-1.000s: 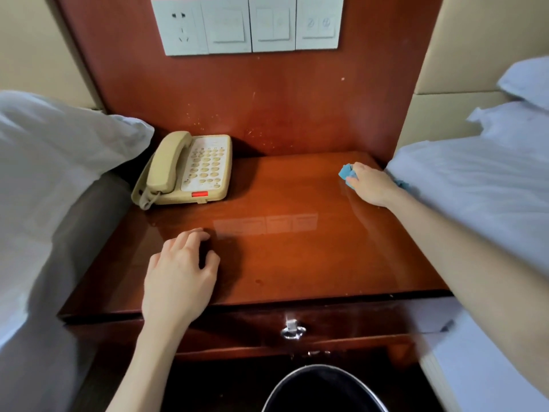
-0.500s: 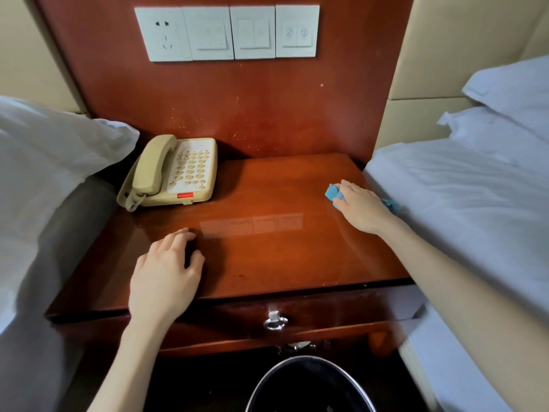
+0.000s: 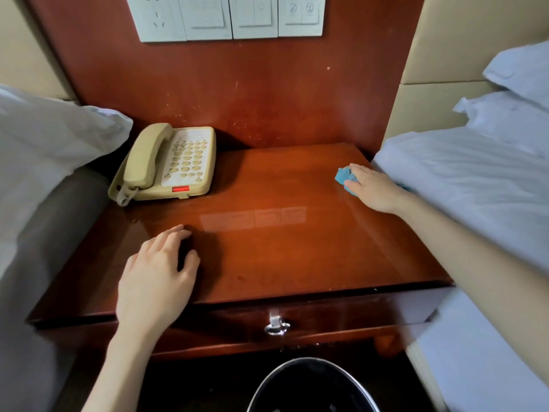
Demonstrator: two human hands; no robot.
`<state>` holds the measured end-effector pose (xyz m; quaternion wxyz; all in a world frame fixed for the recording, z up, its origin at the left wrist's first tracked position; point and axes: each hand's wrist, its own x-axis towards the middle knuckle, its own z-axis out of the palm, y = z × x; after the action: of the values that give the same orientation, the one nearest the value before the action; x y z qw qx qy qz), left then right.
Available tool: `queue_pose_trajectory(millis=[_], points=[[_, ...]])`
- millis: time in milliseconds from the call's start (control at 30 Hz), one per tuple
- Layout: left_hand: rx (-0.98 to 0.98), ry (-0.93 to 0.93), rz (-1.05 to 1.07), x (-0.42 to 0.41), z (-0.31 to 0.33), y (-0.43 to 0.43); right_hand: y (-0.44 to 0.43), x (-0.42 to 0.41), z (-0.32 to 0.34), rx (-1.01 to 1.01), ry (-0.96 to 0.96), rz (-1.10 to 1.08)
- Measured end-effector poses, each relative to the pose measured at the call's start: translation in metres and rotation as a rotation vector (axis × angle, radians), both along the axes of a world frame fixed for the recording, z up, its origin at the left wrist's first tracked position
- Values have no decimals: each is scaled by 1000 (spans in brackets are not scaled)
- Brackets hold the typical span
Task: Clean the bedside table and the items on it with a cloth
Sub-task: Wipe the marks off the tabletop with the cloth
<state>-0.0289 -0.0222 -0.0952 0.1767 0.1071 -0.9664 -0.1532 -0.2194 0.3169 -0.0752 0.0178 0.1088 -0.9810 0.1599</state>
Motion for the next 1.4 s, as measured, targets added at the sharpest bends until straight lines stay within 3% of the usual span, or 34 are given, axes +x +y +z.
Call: queue_pose_trajectory(millis=[700, 1400], points=[[-26, 26, 8, -2, 3, 3, -12, -130, 14, -34, -34, -109], [-42, 45, 13, -4, 0, 2, -2, -41, 4, -19, -6, -118]])
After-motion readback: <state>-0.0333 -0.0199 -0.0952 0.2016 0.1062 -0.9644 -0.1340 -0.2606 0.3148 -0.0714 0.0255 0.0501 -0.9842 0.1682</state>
